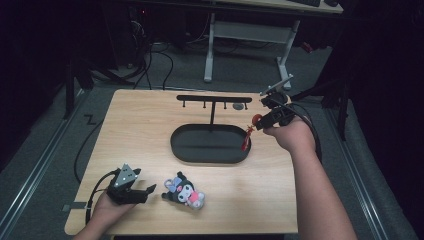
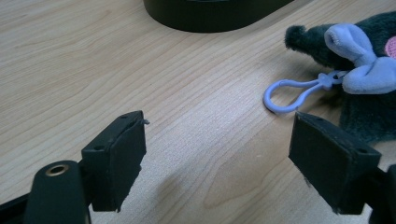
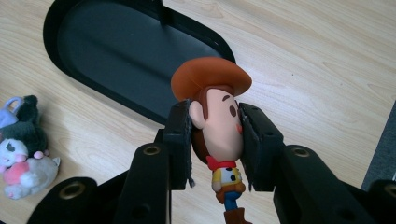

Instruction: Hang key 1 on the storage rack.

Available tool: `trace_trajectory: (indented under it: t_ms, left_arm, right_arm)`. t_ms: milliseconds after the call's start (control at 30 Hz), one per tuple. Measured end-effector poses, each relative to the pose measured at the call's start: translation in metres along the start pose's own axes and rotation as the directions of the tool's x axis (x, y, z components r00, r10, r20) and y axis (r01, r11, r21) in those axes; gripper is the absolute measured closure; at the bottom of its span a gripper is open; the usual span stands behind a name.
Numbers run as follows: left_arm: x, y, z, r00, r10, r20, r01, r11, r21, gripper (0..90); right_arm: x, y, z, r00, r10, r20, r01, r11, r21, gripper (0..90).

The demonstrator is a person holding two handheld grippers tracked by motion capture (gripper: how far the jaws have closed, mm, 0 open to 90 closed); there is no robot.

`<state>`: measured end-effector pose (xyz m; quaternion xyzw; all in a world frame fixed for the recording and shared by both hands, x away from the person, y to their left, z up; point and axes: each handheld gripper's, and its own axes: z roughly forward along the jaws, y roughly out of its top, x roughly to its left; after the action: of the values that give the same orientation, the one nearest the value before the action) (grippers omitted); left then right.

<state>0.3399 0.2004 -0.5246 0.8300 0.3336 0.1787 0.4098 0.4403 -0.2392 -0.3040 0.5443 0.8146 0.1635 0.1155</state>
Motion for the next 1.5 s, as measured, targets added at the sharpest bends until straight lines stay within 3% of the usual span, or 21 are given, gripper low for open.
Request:
trace_trajectory:
  t_ms: [600,900,1500]
  left_arm:
    - [-0.001,0.000,0.000,0.9999,0.011,0.001,-0.011,0.9999,0.003,19.3]
    - [0.000,0.000,0.000,0.9999,0.016,-0.001,-0.016,0.9999,0.006,19.3]
    - [-0.001,-0.001,0.000,0.9999,0.015,-0.001,-0.015,0.9999,0.006,19.3]
  right_arm:
    - [-0.007,0.025,0.004,0.9997,0.023,0.007,-0.023,1.000,0.014,67.0]
    - [-0.009,0.043,-0.003,0.9993,0.034,0.014,-0.034,0.999,-0.007,67.0]
    - [-0.006,0.066,0.007,0.9982,0.048,0.035,-0.047,0.998,-0.032,66.9]
